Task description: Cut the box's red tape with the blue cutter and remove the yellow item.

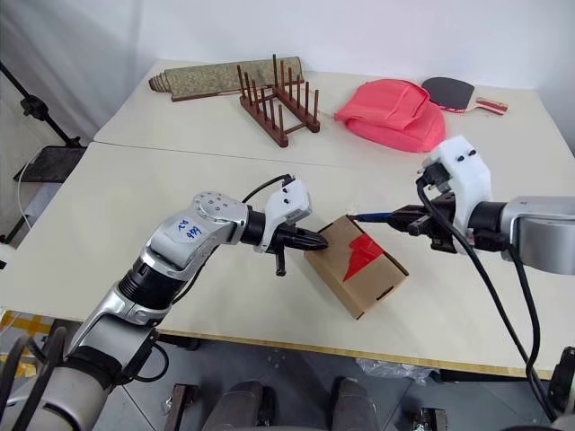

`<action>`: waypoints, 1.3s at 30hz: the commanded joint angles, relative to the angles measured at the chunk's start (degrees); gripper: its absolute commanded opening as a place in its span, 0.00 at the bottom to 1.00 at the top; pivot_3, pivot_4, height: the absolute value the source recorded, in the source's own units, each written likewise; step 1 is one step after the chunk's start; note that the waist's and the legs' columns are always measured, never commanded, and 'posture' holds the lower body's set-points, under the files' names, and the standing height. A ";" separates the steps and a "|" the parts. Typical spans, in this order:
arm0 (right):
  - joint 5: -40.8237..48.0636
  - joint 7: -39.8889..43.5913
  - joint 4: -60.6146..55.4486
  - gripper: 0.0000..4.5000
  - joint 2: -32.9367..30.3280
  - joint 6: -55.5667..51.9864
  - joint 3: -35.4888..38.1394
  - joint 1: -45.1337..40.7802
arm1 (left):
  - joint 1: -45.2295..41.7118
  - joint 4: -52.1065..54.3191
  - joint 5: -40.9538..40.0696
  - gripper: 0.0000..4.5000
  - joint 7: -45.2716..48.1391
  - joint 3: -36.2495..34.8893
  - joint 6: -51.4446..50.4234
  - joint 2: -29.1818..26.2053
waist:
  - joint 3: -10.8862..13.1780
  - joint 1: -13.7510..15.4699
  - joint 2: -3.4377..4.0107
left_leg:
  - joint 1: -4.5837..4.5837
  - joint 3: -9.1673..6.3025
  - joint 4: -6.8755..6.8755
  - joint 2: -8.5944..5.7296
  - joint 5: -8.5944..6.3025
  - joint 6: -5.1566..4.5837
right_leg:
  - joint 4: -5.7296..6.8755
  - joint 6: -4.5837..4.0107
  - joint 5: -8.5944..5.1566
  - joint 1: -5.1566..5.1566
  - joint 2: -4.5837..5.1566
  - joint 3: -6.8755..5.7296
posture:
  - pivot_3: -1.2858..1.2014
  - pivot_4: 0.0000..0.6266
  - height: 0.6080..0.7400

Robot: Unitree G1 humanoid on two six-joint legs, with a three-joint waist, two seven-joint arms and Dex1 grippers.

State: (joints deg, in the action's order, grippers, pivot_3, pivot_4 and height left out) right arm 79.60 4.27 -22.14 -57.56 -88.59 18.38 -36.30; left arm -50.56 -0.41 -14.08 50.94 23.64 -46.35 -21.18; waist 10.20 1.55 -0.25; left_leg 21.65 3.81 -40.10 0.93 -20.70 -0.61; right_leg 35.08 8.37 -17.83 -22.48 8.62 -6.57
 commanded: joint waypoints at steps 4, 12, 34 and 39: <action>-0.69 1.12 -0.81 0.04 -2.78 0.71 0.72 0.64 | -0.67 -1.20 1.83 0.00 -0.24 0.87 -0.40 -0.18 | 0.00 0.00 0.00 | 0.00 0.00 -0.02 0.00 0.01 -0.02 | 0.00 0.00 0.00 0.00 0.00 0.02 | 0.52 0.24 1.00; -2.65 4.17 -0.18 0.04 -5.51 0.00 -2.50 -2.35 | -2.23 -3.44 3.46 0.00 -1.51 1.89 -1.92 0.62 | 0.00 -0.01 0.00 | 0.00 0.00 -0.07 -0.01 0.02 -0.04 | 0.00 -0.01 0.00 0.00 0.00 0.06 | 0.52 0.24 1.00; -9.93 14.38 -0.51 0.04 -9.77 -3.91 -9.98 -7.10 | -4.90 -1.05 8.02 0.00 0.03 10.85 -7.98 0.71 | -0.02 0.32 0.01 | -0.02 -0.03 -0.17 -0.03 0.05 -0.09 | 0.00 -0.02 0.03 0.08 0.02 0.15 | 0.52 0.24 1.00; -9.30 19.07 -0.38 0.04 -15.95 -3.91 -13.20 -7.66 | -4.72 -2.01 8.78 0.00 -0.42 10.77 -7.88 1.22 | -0.02 0.91 0.02 | -0.02 -0.03 -0.14 -0.05 0.05 -0.09 | -0.05 -0.02 0.03 0.09 0.02 0.17 | 0.52 0.24 1.00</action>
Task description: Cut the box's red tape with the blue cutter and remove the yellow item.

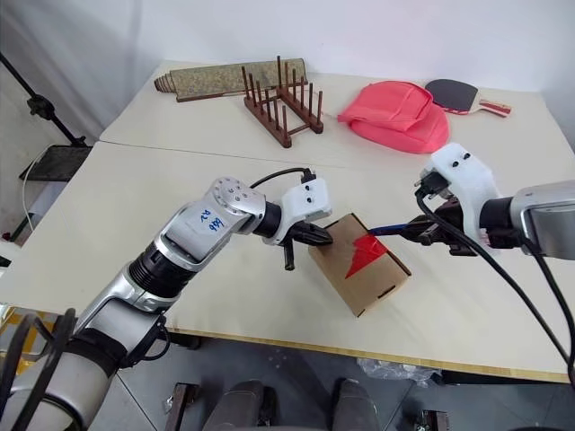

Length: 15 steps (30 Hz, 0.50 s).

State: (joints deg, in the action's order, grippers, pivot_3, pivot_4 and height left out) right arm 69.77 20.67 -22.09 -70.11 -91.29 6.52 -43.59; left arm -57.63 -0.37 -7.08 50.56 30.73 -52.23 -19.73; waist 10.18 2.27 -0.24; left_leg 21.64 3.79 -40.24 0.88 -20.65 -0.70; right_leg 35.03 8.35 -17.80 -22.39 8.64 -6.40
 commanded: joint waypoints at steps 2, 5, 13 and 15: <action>0.33 4.58 -0.58 0.04 -4.91 -1.21 -2.11 -0.75 | 2.44 -2.10 1.99 0.00 -0.11 3.75 -1.95 -0.13 | 0.00 0.42 -0.01 | 0.00 0.00 0.00 0.00 0.00 0.00 | -0.03 0.00 0.00 0.01 0.00 0.00 | 0.52 0.24 1.00; -0.65 8.02 -0.58 0.04 -7.47 -1.21 -3.64 -1.71 | 2.61 -2.79 2.14 0.00 -0.84 3.22 -2.24 0.61 | -0.01 0.46 0.00 | -0.01 0.00 0.00 0.00 0.00 0.00 | -0.05 0.00 0.00 0.00 0.00 0.07 | 0.52 0.24 1.00; -3.43 13.56 -1.62 0.04 -10.42 -1.21 -4.91 -0.04 | 2.86 -3.27 2.15 0.00 -1.71 2.69 -2.36 1.36 | -0.02 0.79 -0.03 | -0.08 -0.07 -0.04 0.00 0.00 -0.01 | -0.03 -0.03 0.02 0.04 0.01 0.15 | 0.52 0.24 1.00; -4.23 15.36 -1.83 0.04 -12.32 -1.16 -3.90 1.22 | 2.90 -3.49 2.21 0.00 -1.81 2.56 -2.31 1.43 | -0.03 0.78 -0.02 | -0.08 -0.08 -0.04 0.01 0.00 -0.01 | -0.04 -0.03 0.02 0.05 0.00 0.14 | 0.52 0.24 1.00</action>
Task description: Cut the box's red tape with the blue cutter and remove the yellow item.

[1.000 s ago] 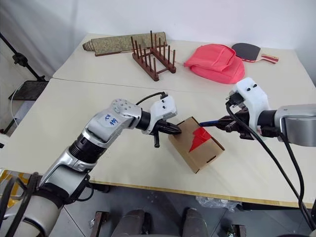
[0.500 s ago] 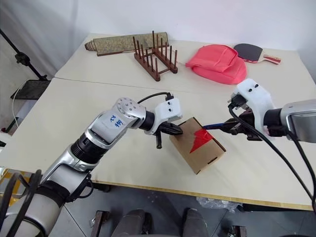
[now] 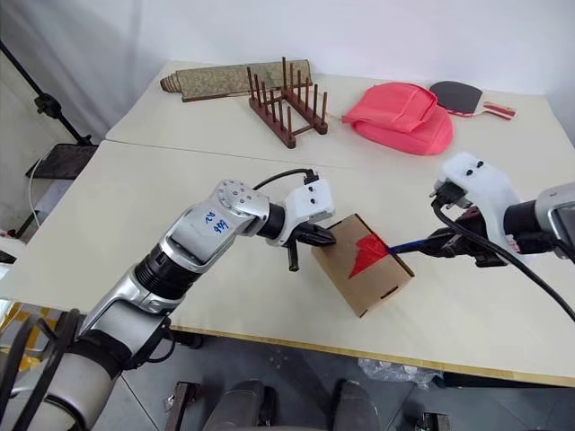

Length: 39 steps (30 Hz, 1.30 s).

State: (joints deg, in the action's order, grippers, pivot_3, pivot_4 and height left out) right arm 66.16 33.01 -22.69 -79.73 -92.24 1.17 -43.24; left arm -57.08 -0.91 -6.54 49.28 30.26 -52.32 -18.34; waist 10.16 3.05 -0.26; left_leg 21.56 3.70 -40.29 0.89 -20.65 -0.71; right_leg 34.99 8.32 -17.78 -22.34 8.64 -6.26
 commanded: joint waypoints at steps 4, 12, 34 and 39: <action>-2.08 6.20 -1.13 0.04 -5.38 1.82 5.03 3.40 | 2.51 -3.37 1.63 0.00 -0.45 2.86 -2.01 0.01 | -0.01 0.00 0.01 | -0.01 0.01 -0.01 -0.02 0.00 -0.01 | 0.01 0.00 0.00 0.00 0.02 0.04 | 0.52 0.24 1.00; -4.74 8.87 4.56 0.04 0.52 3.49 31.77 12.28 | 2.59 -4.71 1.74 0.00 0.11 2.55 -0.96 -0.61 | -0.01 -0.05 -0.01 | -0.12 0.04 -0.02 -0.01 0.03 -0.06 | -0.01 0.01 0.07 0.11 0.01 0.08 | 0.52 0.24 1.00; -28.11 2.50 20.20 0.40 40.62 45.50 37.64 41.73 | 4.64 -1.45 -3.98 0.00 -0.62 -9.15 -2.12 2.92 | -0.30 -0.44 0.25 | -0.62 0.08 0.04 -0.06 0.15 -0.06 | -0.15 0.06 0.15 0.74 -0.01 -0.02 | 0.52 0.24 1.00; -28.69 4.53 16.08 0.79 34.91 45.18 38.72 44.42 | 5.19 3.11 -8.48 0.00 1.77 -12.67 -4.69 -0.05 | -0.16 -1.14 0.50 | -0.58 0.01 0.12 -0.06 0.15 -0.06 | -0.21 0.06 0.15 0.67 -0.01 0.01 | 0.52 0.24 1.00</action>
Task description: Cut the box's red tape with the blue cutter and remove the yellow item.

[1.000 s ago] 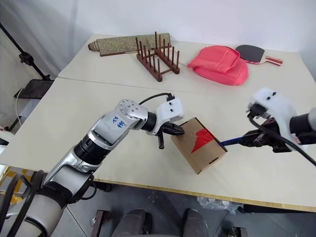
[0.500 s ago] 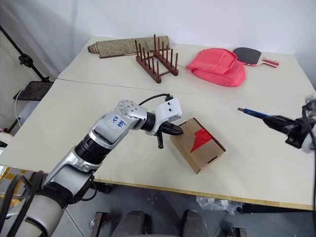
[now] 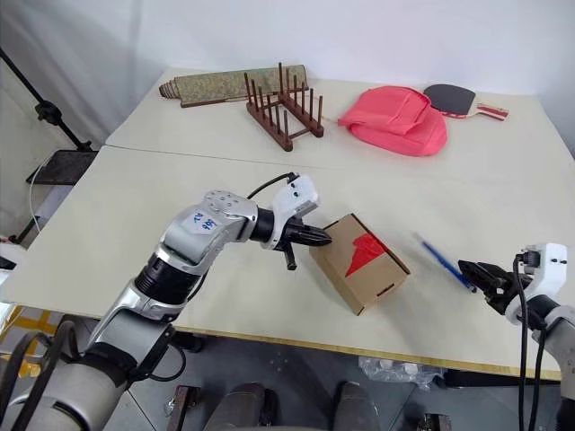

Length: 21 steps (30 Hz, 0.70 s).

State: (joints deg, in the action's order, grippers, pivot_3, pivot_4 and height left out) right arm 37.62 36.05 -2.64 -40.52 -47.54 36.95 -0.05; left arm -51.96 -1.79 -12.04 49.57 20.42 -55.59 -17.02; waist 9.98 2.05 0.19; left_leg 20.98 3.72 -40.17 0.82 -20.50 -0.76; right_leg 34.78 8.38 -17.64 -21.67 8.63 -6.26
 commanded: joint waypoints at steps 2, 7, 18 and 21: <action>-0.09 3.73 -6.94 0.94 -7.68 0.09 1.91 2.99 | 0.19 5.92 -5.06 0.00 2.45 -4.45 -2.12 -2.64 | 0.03 -0.42 0.05 | 0.06 0.01 0.03 0.00 0.00 0.00 | 0.00 0.00 0.00 -0.07 0.00 0.00 | 0.52 0.24 1.00; 2.75 7.03 -11.37 0.99 -17.12 -5.91 -4.92 -3.98 | 2.61 14.55 -14.65 0.00 7.88 -9.43 -9.31 -8.92 | 0.07 -1.43 0.04 | 0.04 -0.05 0.08 0.03 0.00 0.00 | 0.00 0.00 0.00 -0.15 -0.02 0.12 | 0.52 0.24 1.00; -10.95 14.00 3.46 0.39 -15.73 -0.12 -37.59 -33.40 | 16.36 22.36 -16.96 0.00 -3.44 -5.37 -13.59 -8.44 | 0.18 -1.14 -0.15 | 0.21 -0.33 0.05 -0.02 0.02 0.03 | -0.08 -0.02 0.02 -0.25 -0.01 0.20 | 0.52 0.24 1.00; -14.70 17.81 8.14 0.16 -14.40 2.41 -43.00 -38.21 | 17.52 19.60 -14.39 0.00 -8.83 -5.46 -10.24 -4.31 | 0.20 -0.44 -0.19 | 0.31 -0.25 0.03 -0.04 0.02 0.03 | -0.12 -0.01 0.02 -0.30 -0.01 0.16 | 0.52 0.24 1.00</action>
State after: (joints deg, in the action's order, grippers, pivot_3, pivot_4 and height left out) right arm 24.97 51.51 4.36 -54.40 -47.06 -5.04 -36.89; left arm -34.19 18.40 -27.88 43.51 15.59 -68.54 -22.54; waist 10.18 1.61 -0.01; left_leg 21.34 3.53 -40.14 0.77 -20.48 -0.72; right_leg 34.64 8.37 -17.61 -21.96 8.61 -6.11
